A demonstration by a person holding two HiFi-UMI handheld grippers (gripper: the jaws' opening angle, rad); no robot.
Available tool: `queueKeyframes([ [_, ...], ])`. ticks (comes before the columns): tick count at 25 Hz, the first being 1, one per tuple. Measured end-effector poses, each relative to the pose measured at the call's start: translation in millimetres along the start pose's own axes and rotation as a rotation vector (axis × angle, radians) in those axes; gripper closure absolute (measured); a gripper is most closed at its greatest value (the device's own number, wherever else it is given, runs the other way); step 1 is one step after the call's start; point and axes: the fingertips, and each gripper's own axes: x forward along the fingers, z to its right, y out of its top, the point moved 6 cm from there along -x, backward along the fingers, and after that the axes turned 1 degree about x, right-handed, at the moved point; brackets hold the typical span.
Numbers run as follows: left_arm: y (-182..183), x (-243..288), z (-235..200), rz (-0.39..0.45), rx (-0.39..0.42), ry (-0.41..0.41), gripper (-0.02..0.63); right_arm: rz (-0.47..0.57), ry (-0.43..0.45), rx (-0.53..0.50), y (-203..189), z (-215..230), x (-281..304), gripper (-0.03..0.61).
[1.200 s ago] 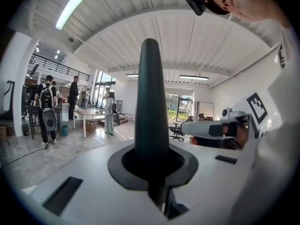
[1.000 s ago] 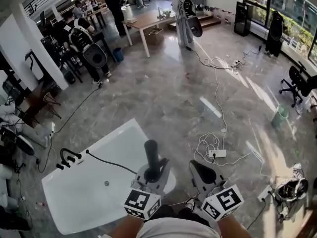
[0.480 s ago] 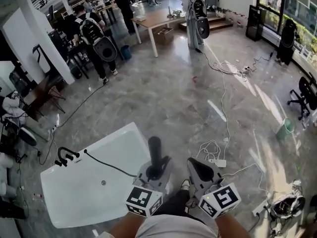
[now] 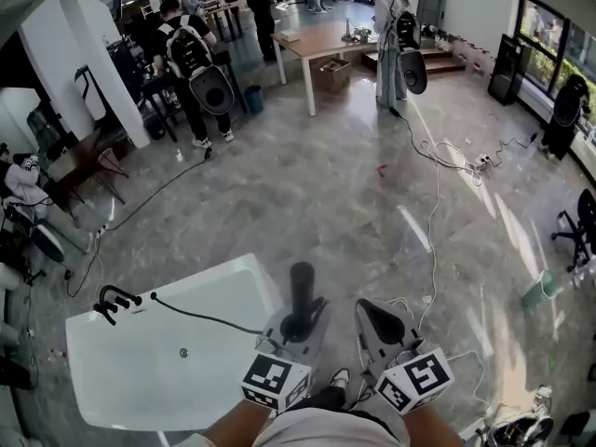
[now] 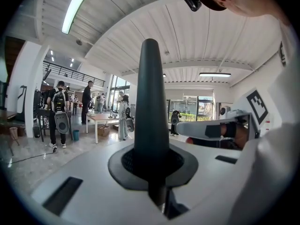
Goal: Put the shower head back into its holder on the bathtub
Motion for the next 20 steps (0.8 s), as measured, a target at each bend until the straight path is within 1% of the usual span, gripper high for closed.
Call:
queueKeyframes([
  [3, 5.9, 20.1, -18.2, 0.006, 0.005, 0.010, 0.581, 0.002, 0.004, 0.004, 8.0, 20.7, 25.4, 0.565],
  [6, 11.3, 34.6, -34.5, 0.008, -0.009, 0.047, 0.581, -0.003, 0.036, 0.006, 15.4, 34.9, 47.4, 0.565],
  [14, 20.4, 59.7, -72.0, 0.014, -0.014, 0.167, 0.581, -0.009, 0.176, 0.007, 26.5, 58.0, 106.9, 0.565],
  [20, 20.5, 87.4, -111.7, 0.006, -0.041, 0.275, 0.581, -0.030, 0.282, 0.007, 28.1, 78.7, 161.7, 0.565],
])
